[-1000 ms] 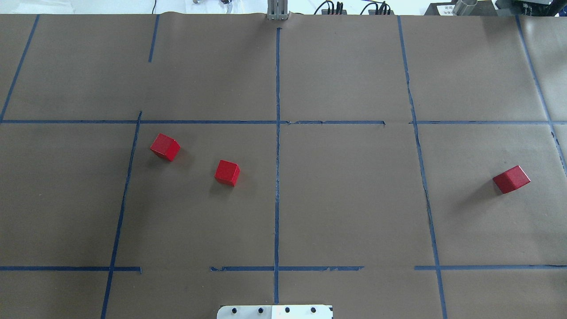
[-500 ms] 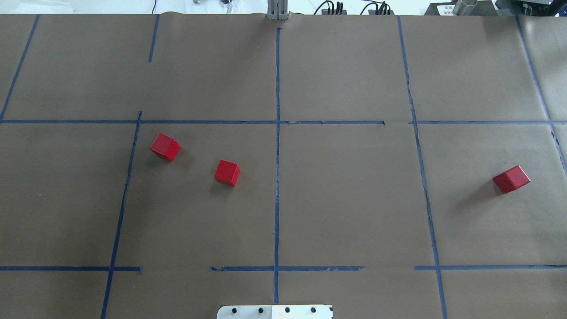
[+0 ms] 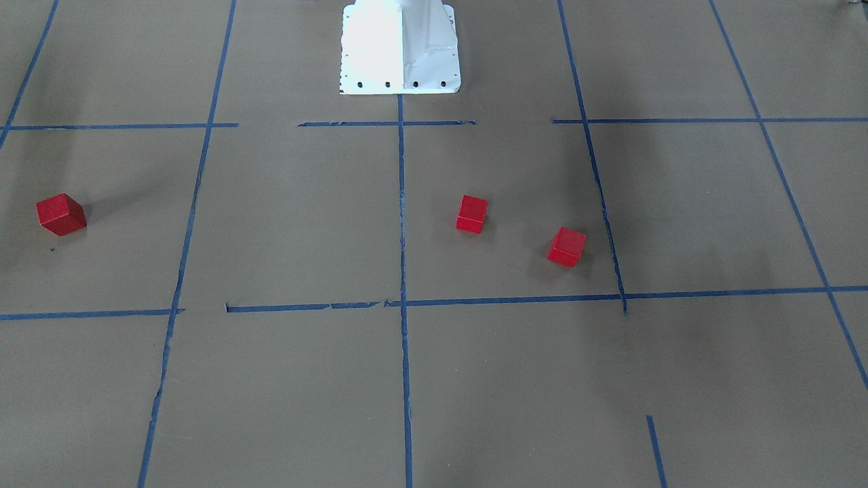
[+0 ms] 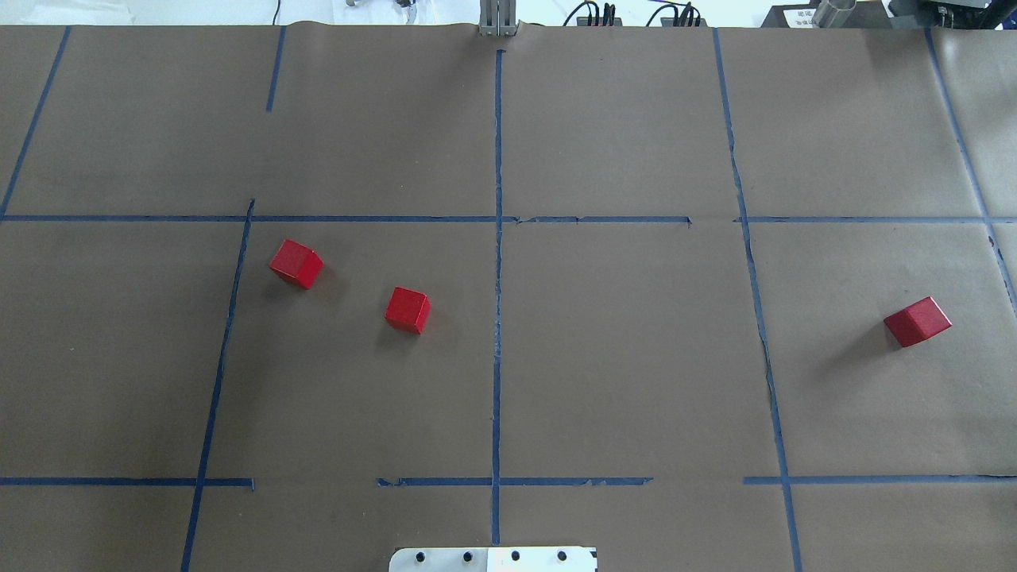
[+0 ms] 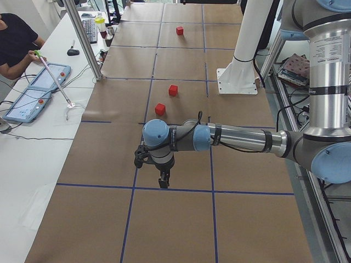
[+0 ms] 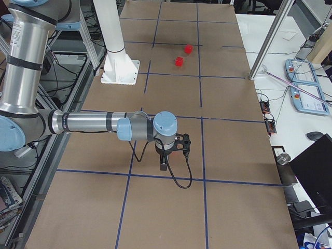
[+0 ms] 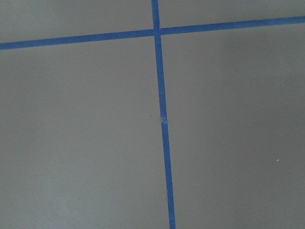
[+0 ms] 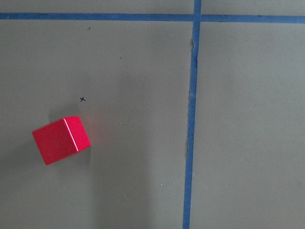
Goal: Form red blocks into L shape at center
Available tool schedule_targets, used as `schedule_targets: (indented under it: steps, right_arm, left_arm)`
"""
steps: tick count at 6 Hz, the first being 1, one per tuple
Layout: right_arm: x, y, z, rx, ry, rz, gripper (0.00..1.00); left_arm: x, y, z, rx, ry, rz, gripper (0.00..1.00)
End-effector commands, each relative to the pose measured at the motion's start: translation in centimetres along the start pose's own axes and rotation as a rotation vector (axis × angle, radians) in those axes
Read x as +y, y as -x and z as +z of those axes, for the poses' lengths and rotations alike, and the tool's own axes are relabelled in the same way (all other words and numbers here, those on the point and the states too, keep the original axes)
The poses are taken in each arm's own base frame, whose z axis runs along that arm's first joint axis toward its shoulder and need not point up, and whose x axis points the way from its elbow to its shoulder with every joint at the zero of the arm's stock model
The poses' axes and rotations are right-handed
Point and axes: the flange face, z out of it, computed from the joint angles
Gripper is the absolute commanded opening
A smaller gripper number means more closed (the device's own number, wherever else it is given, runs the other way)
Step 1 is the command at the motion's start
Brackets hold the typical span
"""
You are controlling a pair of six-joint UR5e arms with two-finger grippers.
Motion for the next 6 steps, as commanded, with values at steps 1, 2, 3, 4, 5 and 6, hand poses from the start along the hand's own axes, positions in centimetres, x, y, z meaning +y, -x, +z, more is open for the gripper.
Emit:
schedule_targets:
  steps: [1, 2, 3, 4, 5, 6]
  right_arm:
    - [-0.2, 0.4, -0.3, -0.006, -0.037, -0.043, 1.0]
    - [-0.3, 0.5, -0.4, -0.008, -0.047, -0.045, 1.0]
    - [-0.6, 1.7, -0.3, -0.049, -0.058, -0.073, 1.0]
    - [-0.9, 3.2, 0.3, -0.064, -0.07, -0.113, 1.0]
    - [-1.4, 6.4, 2.7, -0.069, -0.048, -0.224, 1.0]
    - [-1.6, 8.3, 4.1, -0.049, -0.054, -0.242, 1.0]
  left_arm:
    - [0.1, 0.0, 0.0, 0.0, -0.001, 0.0, 1.0]
    - [0.1, 0.0, 0.1, 0.003, 0.001, -0.004, 1.0]
    - [0.1, 0.0, 0.0, 0.005, 0.0, -0.003, 1.0]
    - [0.1, 0.1, 0.1, 0.005, 0.002, -0.005, 1.0]
    - [0.1, 0.1, 0.1, 0.005, 0.002, -0.007, 1.0]
    - [0.1, 0.1, 0.1, 0.005, 0.002, -0.007, 1.0]
